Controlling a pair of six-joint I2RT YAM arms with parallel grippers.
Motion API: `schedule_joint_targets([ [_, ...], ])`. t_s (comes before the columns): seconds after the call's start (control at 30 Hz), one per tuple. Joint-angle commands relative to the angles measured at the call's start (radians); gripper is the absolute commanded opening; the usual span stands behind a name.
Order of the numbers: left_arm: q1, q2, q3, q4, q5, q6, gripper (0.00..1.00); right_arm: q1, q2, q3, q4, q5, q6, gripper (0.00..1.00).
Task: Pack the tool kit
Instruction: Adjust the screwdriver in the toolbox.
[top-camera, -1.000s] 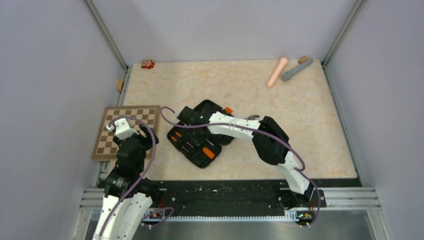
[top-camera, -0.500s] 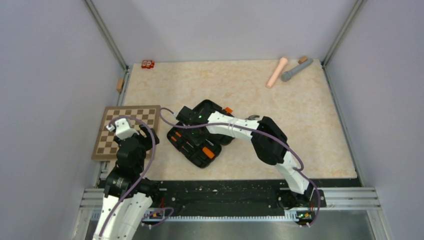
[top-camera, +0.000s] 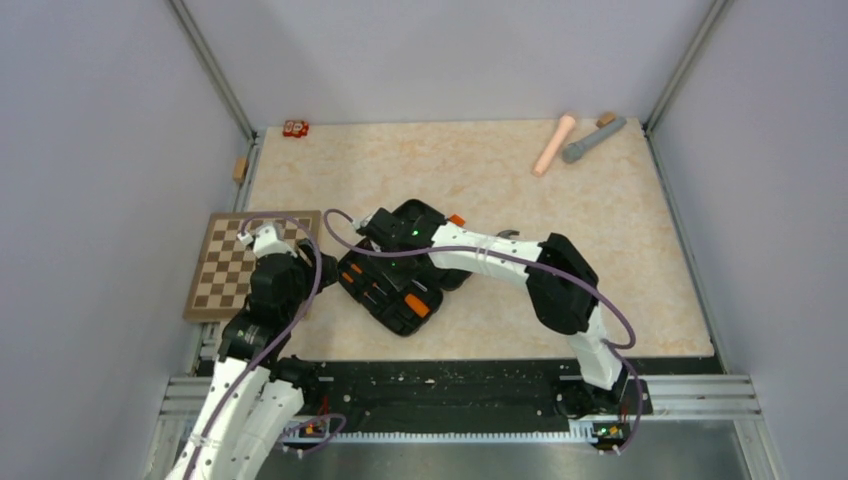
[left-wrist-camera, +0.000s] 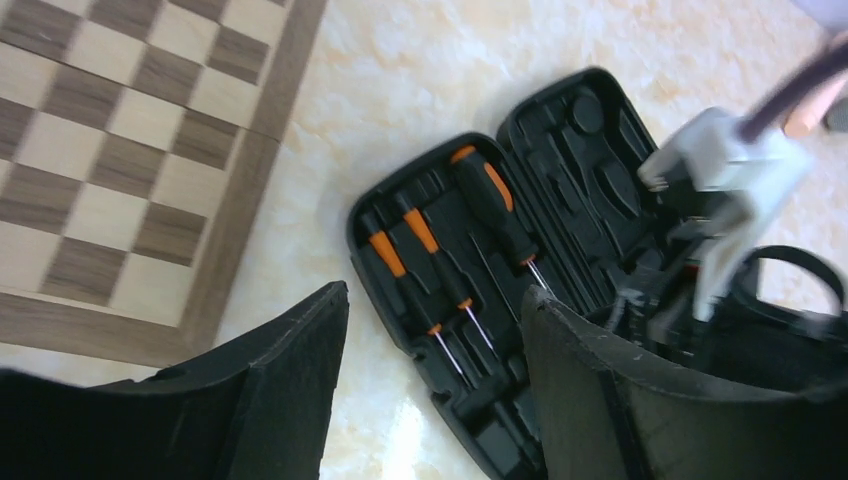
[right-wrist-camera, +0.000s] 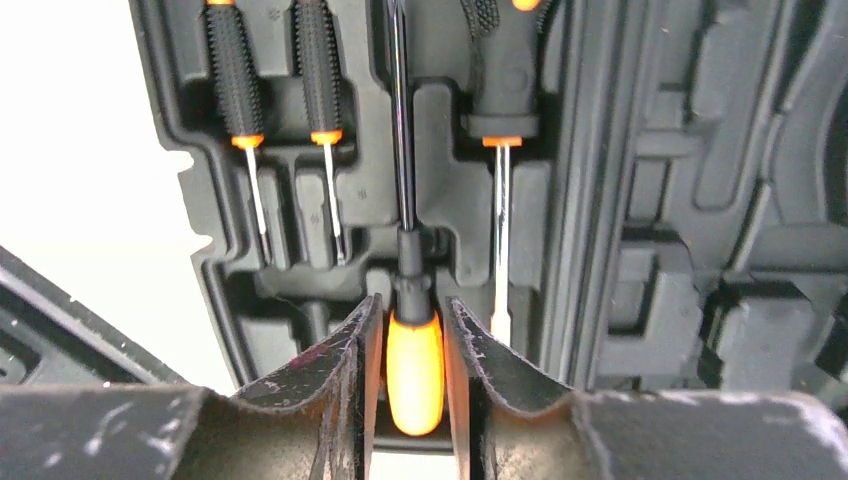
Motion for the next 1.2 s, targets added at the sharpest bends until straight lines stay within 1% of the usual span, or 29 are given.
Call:
schedule_joint_targets([
  [0.0,0.005,0.075,0.022,0.077,0.127,-0.068,0.68,-0.01,-0.166,-0.08,0.068,0.017,0.005,0.3],
  [0.13,0.004,0.182,0.019,0.131,0.219,-0.107,0.64,-0.011,-0.223,-0.185,0.099,-0.01,0.023,0.3],
  [0.23,0.004,0.277,0.02,0.187,0.301,-0.136,0.6,-0.011,-0.248,-0.274,0.13,-0.02,0.041,0.29],
  [0.33,0.004,0.378,0.024,0.243,0.351,-0.169,0.52,-0.01,-0.262,-0.328,0.161,-0.027,0.059,0.29],
  [0.37,0.004,0.409,0.025,0.271,0.367,-0.181,0.47,-0.011,-0.265,-0.339,0.168,-0.03,0.064,0.28],
  [0.5,0.0,0.541,0.057,0.309,0.434,-0.208,0.36,-0.01,-0.26,-0.368,0.196,-0.037,0.074,0.26],
  [0.57,-0.006,0.614,0.073,0.319,0.438,-0.209,0.32,-0.011,-0.255,-0.377,0.207,-0.032,0.074,0.25],
  [0.7,-0.01,0.695,0.075,0.35,0.418,-0.217,0.25,-0.012,-0.241,-0.382,0.214,-0.036,0.075,0.24],
  [1.0,-0.013,0.837,0.085,0.405,0.419,-0.214,0.18,-0.012,-0.215,-0.385,0.23,-0.063,0.078,0.19],
  [1.07,-0.015,0.855,0.094,0.409,0.423,-0.216,0.17,-0.012,-0.213,-0.389,0.23,-0.06,0.078,0.19],
  [1.17,-0.015,0.867,0.103,0.419,0.416,-0.214,0.13,-0.012,-0.205,-0.396,0.23,-0.062,0.079,0.17],
])
